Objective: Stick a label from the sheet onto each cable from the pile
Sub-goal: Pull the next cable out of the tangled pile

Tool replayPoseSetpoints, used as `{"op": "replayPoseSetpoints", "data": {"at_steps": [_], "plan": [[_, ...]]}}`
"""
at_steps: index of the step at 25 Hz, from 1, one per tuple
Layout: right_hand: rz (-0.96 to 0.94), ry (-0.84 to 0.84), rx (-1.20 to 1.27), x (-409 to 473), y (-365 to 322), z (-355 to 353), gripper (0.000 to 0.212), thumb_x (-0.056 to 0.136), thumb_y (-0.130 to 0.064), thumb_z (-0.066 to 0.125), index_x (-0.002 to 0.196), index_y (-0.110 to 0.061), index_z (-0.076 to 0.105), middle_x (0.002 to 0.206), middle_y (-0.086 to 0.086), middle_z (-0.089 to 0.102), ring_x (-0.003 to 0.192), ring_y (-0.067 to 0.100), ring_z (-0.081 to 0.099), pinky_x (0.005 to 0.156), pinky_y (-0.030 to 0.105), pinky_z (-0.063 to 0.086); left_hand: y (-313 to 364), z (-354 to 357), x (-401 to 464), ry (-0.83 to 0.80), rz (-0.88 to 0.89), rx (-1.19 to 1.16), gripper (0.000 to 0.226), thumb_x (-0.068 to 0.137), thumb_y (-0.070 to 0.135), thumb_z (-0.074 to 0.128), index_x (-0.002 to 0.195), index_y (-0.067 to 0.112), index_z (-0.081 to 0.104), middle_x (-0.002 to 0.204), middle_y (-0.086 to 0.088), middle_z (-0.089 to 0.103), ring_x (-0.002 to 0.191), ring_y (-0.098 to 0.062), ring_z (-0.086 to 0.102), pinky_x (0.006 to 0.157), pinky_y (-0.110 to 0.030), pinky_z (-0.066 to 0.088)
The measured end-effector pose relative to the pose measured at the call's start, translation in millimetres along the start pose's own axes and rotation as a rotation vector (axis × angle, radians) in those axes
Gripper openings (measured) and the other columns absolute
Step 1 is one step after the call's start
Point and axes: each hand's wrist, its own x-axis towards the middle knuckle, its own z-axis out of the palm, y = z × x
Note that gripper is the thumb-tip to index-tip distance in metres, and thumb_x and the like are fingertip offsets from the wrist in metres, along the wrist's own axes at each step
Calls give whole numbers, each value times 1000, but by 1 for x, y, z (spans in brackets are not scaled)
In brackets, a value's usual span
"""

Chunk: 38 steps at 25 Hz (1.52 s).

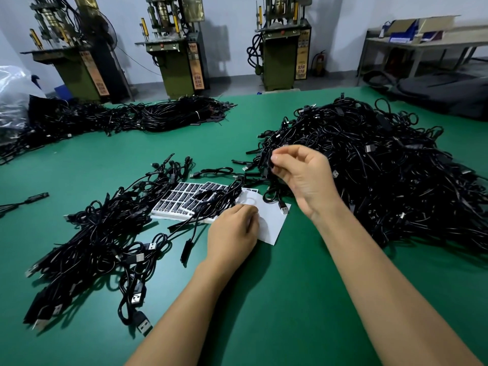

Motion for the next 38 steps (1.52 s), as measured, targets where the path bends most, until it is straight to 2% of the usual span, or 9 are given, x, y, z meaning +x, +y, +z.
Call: {"op": "replayPoseSetpoints", "data": {"at_steps": [4,9,11,14,21,26,30,35,38], "plan": [[89,-209,240,-1,-28,-8,30,79,16,57,98,-7,62,81,3,64,73,11,61,67,19,49,-1,0,1,66,-101,-301,16,94,12,56,104,10,68,93,-2,71,83,-21,66,73,-35,54],[164,-678,-172,-13,-19,-7,45,79,22,53,111,-8,61,93,6,65,83,18,58,73,32,49,3,-11,16,-189,-721,-1459,47,103,37,35,104,-2,61,92,-19,71,78,-27,70,66,-29,59],[252,-940,-375,-14,-9,-6,38,81,17,59,109,-9,63,97,8,68,85,21,60,77,42,48,0,-19,17,-345,-751,-1553,52,100,42,36,112,-2,59,95,-20,69,77,-28,69,63,-33,59],[412,-1175,-624,-13,6,-10,25,85,4,65,106,-9,64,100,10,70,84,21,64,71,30,49,-4,-20,16,-363,-770,-1494,43,92,36,52,111,-1,62,105,-22,68,92,-34,61,78,-44,56],[523,-860,-469,-5,16,-40,19,84,7,65,93,-8,59,80,11,65,77,27,65,62,23,51,-6,-17,18,-155,-689,-1503,12,92,11,56,99,6,64,98,-12,74,73,-18,71,71,-31,60],[524,-619,-383,4,15,-56,22,88,3,61,108,-6,59,81,12,68,65,19,62,56,22,48,-8,-16,16,-140,-636,-1514,17,77,12,66,93,8,70,100,-11,74,88,-21,72,69,-26,58],[523,-462,-304,8,14,-61,12,90,1,56,101,-2,61,78,13,66,56,11,55,55,22,42,-9,-14,14,-137,-618,-1499,28,78,2,67,102,11,57,103,-22,71,94,-33,70,73,-33,58],[589,-465,-171,9,13,-58,20,81,-5,61,100,-3,61,79,10,69,55,10,55,52,21,38,-5,-16,16,-41,-596,-1539,34,73,32,72,93,6,63,93,-17,71,82,-31,71,71,-35,58],[639,-427,-88,9,19,-56,14,86,-4,56,99,-4,61,77,8,69,52,7,54,44,18,40,-10,-24,18,-13,-682,-1654,65,76,63,57,107,5,55,93,-23,70,87,-38,70,71,-42,58]]}}
